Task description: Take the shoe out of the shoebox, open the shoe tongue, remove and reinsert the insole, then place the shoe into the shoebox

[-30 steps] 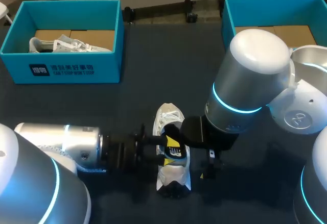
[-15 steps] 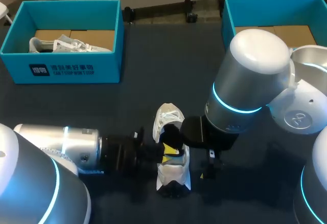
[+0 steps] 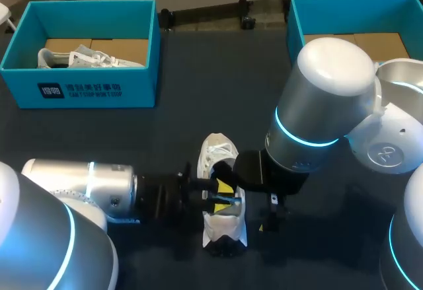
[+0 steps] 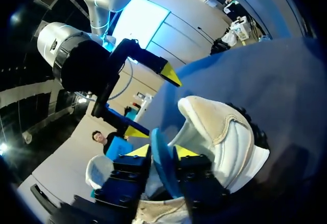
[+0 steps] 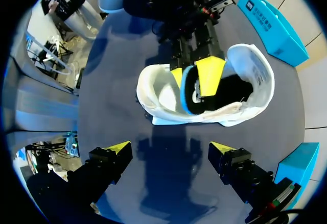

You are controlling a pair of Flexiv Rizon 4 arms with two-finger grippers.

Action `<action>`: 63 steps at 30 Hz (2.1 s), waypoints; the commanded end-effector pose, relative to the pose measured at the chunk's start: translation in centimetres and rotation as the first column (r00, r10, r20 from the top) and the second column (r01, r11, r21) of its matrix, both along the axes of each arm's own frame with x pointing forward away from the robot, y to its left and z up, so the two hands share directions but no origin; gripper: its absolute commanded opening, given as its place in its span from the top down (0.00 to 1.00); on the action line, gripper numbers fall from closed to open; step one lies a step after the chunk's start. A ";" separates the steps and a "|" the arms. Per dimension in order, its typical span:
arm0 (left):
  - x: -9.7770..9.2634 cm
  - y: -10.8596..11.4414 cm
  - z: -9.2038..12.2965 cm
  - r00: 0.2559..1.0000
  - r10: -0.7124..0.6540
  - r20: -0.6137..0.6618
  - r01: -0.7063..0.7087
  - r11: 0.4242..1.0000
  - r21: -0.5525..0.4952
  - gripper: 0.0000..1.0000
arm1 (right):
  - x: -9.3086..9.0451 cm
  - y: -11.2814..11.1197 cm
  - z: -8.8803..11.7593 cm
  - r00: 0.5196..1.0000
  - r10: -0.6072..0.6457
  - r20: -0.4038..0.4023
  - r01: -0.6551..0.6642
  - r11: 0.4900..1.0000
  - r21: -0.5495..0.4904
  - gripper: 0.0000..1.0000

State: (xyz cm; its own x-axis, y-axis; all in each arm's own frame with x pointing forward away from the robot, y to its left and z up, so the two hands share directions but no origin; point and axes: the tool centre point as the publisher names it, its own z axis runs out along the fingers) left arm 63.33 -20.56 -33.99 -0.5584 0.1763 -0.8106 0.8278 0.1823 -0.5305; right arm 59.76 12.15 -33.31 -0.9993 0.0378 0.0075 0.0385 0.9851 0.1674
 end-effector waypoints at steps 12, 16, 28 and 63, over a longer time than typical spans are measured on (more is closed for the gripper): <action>-2.1 0.7 0.4 0.999 -0.035 -0.025 0.035 0.999 0.003 1.00 | -0.1 0.0 -0.2 1.000 -0.001 0.001 0.001 1.000 0.001 0.00; -2.1 0.5 -0.2 0.999 -0.038 -0.009 0.038 0.999 0.026 1.00 | -0.1 0.0 -0.2 1.000 -0.001 0.001 0.001 1.000 0.001 0.00; -0.8 0.3 -1.8 1.000 0.006 -0.030 -0.003 0.997 0.076 1.00 | -0.1 0.0 -0.2 1.000 -0.001 0.001 0.001 1.000 0.001 0.00; -3.6 5.8 3.0 0.994 -0.056 -0.098 0.071 0.984 0.163 0.62 | 0.0 -0.2 0.1 1.000 0.000 0.002 0.000 1.000 -0.006 0.00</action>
